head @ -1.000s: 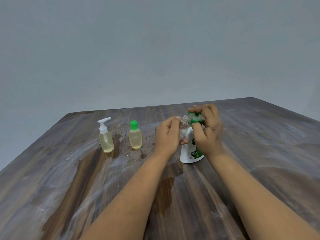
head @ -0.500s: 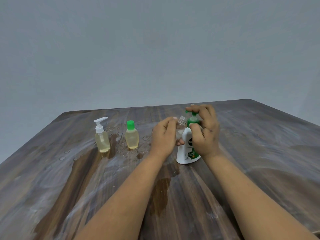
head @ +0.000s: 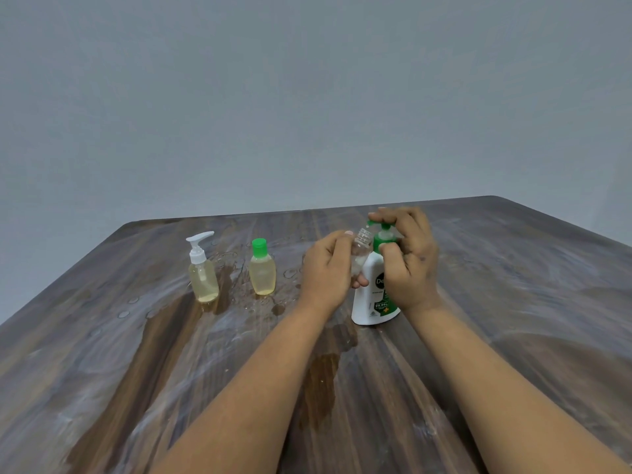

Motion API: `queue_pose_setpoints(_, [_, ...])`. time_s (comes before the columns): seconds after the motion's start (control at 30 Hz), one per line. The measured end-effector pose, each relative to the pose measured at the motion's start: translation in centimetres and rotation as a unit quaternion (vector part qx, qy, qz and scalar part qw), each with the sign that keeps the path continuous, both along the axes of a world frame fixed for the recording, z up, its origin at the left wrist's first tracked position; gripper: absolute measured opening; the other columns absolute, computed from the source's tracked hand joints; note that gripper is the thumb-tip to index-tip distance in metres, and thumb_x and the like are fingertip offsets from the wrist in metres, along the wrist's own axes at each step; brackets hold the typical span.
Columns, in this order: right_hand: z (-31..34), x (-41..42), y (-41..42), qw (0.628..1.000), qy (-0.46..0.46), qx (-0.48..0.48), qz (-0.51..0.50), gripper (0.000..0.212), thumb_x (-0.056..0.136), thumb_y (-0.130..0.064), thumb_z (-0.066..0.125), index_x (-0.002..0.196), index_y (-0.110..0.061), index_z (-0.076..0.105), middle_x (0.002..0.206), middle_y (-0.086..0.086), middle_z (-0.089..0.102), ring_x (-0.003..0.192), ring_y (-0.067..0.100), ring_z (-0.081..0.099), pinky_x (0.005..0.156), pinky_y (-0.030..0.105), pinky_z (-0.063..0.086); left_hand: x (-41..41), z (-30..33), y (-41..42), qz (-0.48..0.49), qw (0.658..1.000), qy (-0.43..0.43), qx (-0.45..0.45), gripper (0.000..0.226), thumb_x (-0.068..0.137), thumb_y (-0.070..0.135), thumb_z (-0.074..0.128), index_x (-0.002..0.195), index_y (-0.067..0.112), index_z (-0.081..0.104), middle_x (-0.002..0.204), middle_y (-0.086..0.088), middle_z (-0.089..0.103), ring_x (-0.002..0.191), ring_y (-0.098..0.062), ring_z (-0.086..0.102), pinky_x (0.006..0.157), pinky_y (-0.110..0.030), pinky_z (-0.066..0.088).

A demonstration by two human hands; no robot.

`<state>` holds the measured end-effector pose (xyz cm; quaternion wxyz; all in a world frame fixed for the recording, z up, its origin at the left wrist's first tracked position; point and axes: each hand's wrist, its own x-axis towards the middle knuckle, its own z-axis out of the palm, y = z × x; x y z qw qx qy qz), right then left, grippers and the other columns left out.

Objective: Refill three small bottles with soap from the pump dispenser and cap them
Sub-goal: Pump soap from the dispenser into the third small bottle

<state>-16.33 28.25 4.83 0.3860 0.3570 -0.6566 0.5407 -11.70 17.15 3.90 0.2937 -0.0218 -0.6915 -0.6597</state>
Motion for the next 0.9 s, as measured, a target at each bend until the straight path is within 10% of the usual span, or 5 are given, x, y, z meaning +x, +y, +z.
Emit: queue_pose_setpoints(0.9, [-0.07, -0.39, 0.07, 1.000, -0.001, -0.008, 0.009, 0.033, 0.068, -0.005, 0.047, 0.093, -0.005, 0.069, 0.096, 0.007, 0.061, 0.091, 0.002, 0.056, 0.076, 0.014, 0.044, 0.13, -0.06, 0.01, 0.003, 1.000, 0.005, -0.009, 0.035, 0.103, 0.021, 0.040, 0.079, 0.006, 0.060, 0.054, -0.006, 0.061, 0.045, -0.019, 0.060, 0.041, -0.020, 0.043])
